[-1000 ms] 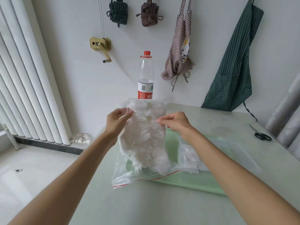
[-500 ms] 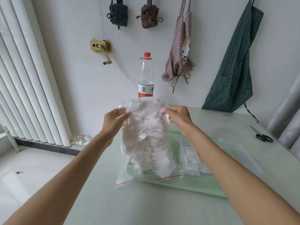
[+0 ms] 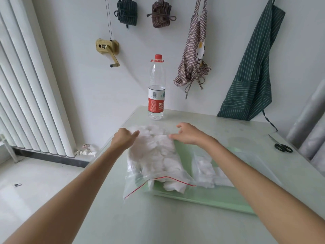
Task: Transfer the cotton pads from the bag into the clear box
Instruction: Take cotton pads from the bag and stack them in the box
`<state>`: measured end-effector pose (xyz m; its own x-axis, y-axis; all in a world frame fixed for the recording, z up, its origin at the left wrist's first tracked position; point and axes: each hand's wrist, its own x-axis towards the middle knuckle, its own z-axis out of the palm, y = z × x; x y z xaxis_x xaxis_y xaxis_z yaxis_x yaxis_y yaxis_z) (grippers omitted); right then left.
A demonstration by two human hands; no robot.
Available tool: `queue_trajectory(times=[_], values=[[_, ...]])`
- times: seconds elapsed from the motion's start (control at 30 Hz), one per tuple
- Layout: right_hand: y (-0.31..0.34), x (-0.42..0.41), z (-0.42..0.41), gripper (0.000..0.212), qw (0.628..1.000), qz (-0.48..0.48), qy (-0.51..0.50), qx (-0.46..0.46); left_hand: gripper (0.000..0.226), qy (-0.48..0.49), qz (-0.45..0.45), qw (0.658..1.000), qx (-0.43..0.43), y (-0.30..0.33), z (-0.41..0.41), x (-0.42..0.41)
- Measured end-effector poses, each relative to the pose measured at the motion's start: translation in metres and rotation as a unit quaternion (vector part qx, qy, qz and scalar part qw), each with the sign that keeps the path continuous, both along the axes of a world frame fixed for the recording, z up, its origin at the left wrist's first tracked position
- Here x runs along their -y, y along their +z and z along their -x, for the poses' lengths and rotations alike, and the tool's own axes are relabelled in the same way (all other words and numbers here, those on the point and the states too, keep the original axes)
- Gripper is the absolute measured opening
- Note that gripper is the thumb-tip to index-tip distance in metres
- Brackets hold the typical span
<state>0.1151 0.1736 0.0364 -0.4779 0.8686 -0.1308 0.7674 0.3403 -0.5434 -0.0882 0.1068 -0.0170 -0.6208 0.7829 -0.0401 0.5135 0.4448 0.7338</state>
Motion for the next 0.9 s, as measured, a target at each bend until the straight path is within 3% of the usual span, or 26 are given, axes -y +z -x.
queue_trajectory(times=[0.07,0.1,0.17,0.23,0.3,0.4,0.47,0.57,0.67,0.73,0.83,0.9], values=[[0.005,0.016,-0.017,0.048,0.996,-0.052,0.065,0.033,0.054,-0.022,0.050,0.995,-0.084,0.000,-0.001,0.006],[0.007,0.025,-0.025,0.042,0.992,-0.063,0.099,0.048,0.063,-0.042,0.035,0.991,-0.125,0.002,-0.003,0.012],[0.009,0.043,-0.042,0.043,0.980,-0.079,0.148,0.108,0.078,-0.145,-0.047,0.972,-0.177,0.007,-0.008,0.031],[0.002,0.057,-0.052,0.053,0.961,-0.123,0.172,0.180,0.086,-0.260,-0.033,0.939,-0.224,0.007,-0.014,0.048],[-0.009,0.063,-0.050,0.054,0.941,-0.171,0.196,0.217,0.069,-0.288,0.032,0.919,-0.265,0.000,-0.020,0.055],[-0.019,0.059,-0.037,0.034,0.946,-0.197,0.188,0.175,0.037,-0.228,-0.015,0.927,-0.298,-0.005,-0.033,0.052],[-0.016,0.049,-0.031,0.020,0.962,-0.193,0.153,0.119,0.034,-0.175,-0.046,0.942,-0.284,-0.006,-0.040,0.046],[-0.015,0.036,-0.024,0.021,0.973,-0.176,0.119,0.091,0.041,-0.129,-0.018,0.968,-0.216,-0.011,-0.045,0.035],[-0.027,0.032,-0.019,0.019,0.973,-0.172,0.107,0.114,0.035,-0.180,-0.004,0.982,-0.048,0.002,-0.040,0.033],[-0.032,0.033,-0.021,0.019,0.974,-0.173,0.098,0.105,0.038,-0.245,-0.035,0.969,0.024,0.024,-0.037,0.047],[-0.032,0.037,-0.025,0.020,0.974,-0.201,0.077,0.071,0.035,-0.336,-0.147,0.928,-0.067,0.039,-0.037,0.076],[-0.030,0.041,-0.026,0.016,0.973,-0.217,0.059,0.043,0.027,-0.383,-0.101,0.909,-0.131,0.031,-0.037,0.091]])
